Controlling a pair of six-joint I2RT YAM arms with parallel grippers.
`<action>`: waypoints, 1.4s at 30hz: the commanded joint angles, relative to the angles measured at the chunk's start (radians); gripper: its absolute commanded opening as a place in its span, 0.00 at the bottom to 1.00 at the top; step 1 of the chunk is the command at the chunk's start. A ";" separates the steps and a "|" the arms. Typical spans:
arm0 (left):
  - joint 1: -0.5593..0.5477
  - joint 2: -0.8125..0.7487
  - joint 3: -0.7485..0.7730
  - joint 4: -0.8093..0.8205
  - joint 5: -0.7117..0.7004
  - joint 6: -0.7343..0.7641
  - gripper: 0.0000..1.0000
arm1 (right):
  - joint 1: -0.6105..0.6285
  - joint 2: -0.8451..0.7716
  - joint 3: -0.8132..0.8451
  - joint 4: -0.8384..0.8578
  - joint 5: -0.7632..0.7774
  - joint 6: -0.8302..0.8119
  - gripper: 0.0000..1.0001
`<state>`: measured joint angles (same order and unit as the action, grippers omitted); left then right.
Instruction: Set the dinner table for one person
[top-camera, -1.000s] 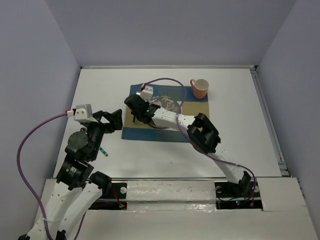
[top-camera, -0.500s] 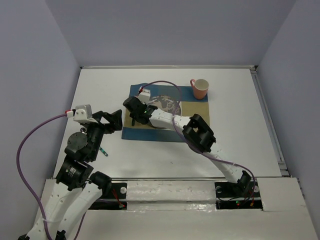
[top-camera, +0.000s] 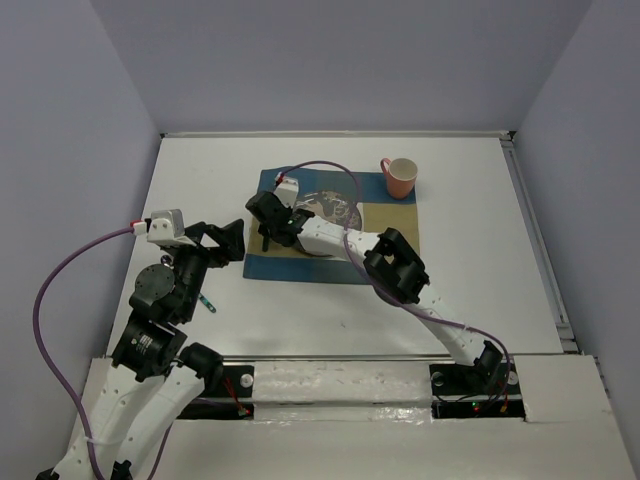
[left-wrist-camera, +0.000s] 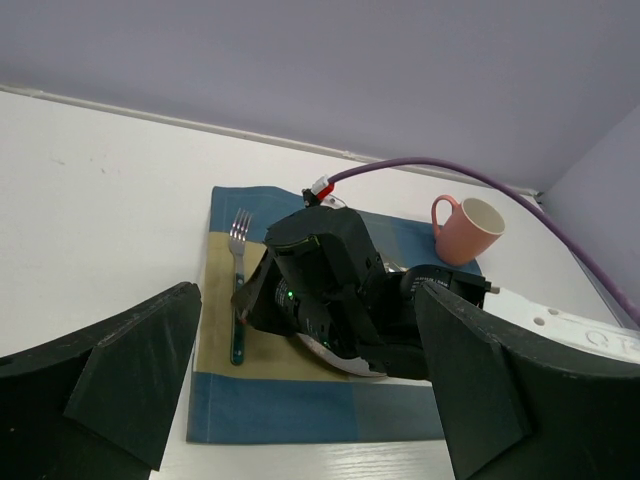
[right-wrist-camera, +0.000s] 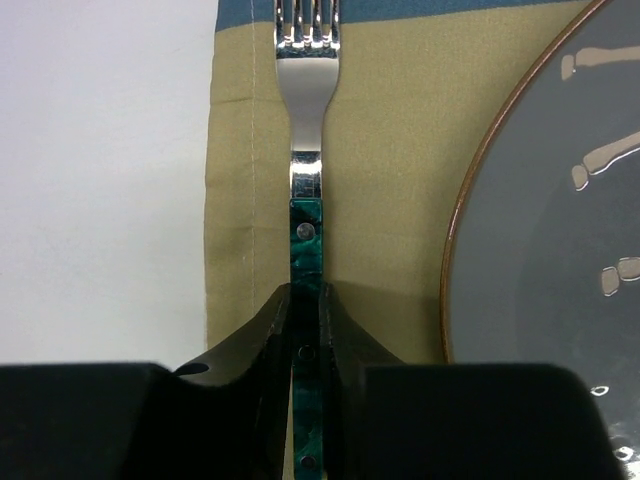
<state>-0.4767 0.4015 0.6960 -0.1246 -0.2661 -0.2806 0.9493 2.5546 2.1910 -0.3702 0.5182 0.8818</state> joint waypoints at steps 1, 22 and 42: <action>0.000 -0.001 0.014 0.037 -0.018 0.001 0.99 | -0.004 0.006 0.027 -0.019 -0.007 -0.007 0.29; 0.033 -0.003 0.077 0.063 -0.087 0.001 0.99 | 0.149 -0.157 -0.070 0.217 -0.345 -0.519 0.55; 0.131 -0.001 0.000 0.117 -0.096 0.024 0.99 | 0.264 0.098 0.256 0.027 -0.464 -0.733 0.77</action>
<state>-0.3714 0.3897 0.7013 -0.0715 -0.3874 -0.2592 1.1980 2.6434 2.3859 -0.3164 0.0845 0.1856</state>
